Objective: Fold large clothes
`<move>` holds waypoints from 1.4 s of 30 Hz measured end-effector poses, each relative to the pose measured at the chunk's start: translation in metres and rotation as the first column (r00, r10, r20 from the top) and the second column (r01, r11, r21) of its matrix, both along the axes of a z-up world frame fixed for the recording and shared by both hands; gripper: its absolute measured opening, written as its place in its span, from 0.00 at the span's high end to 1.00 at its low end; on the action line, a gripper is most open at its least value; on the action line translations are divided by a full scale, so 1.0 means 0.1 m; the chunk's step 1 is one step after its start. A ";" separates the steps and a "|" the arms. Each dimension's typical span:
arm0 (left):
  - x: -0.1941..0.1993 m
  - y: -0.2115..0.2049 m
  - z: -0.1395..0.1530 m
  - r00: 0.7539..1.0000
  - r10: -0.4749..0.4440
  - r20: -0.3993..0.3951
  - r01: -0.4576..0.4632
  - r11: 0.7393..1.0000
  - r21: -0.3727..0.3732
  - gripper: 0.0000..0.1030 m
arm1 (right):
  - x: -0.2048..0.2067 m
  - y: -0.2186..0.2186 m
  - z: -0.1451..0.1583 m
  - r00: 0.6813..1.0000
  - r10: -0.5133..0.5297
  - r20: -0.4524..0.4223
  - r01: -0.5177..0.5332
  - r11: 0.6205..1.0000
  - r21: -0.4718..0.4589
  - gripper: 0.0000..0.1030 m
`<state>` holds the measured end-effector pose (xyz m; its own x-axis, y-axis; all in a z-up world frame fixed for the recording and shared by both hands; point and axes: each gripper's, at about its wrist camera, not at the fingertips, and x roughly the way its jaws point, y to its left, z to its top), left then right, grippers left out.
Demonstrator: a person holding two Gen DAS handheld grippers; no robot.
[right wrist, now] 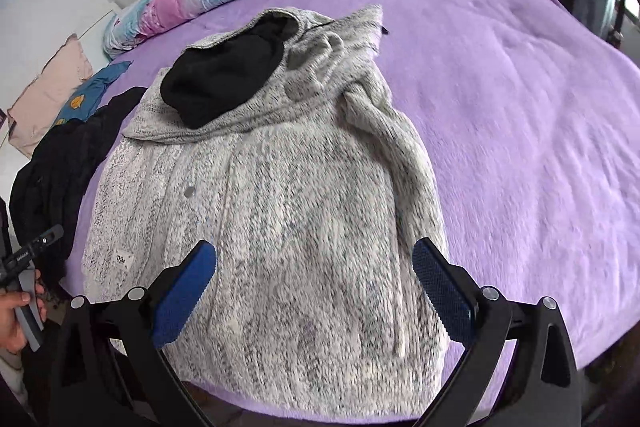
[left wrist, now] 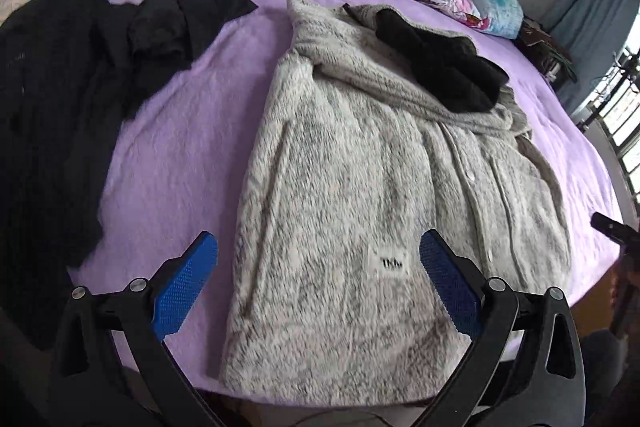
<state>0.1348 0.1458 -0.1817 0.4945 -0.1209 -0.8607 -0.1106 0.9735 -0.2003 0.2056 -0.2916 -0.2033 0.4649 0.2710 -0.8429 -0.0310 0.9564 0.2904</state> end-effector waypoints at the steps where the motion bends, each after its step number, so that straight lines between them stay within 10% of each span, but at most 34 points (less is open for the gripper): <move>1: -0.11 -0.02 -0.07 1.000 -0.011 -0.012 0.011 1.000 -0.006 0.05 | -0.10 -0.07 -0.07 1.000 -0.012 -0.008 0.012 1.000 0.008 0.07; 10: -0.57 0.02 -0.48 0.996 -0.014 -0.082 0.018 0.998 0.055 0.05 | -0.65 -0.37 -0.55 0.994 -0.066 -0.084 0.064 0.997 -0.033 0.07; 42: -0.62 -0.06 -0.61 0.995 -0.018 -0.103 0.027 0.996 0.084 0.06 | -0.69 -0.29 -0.75 0.995 -0.028 -0.091 0.020 0.997 -0.080 0.07</move>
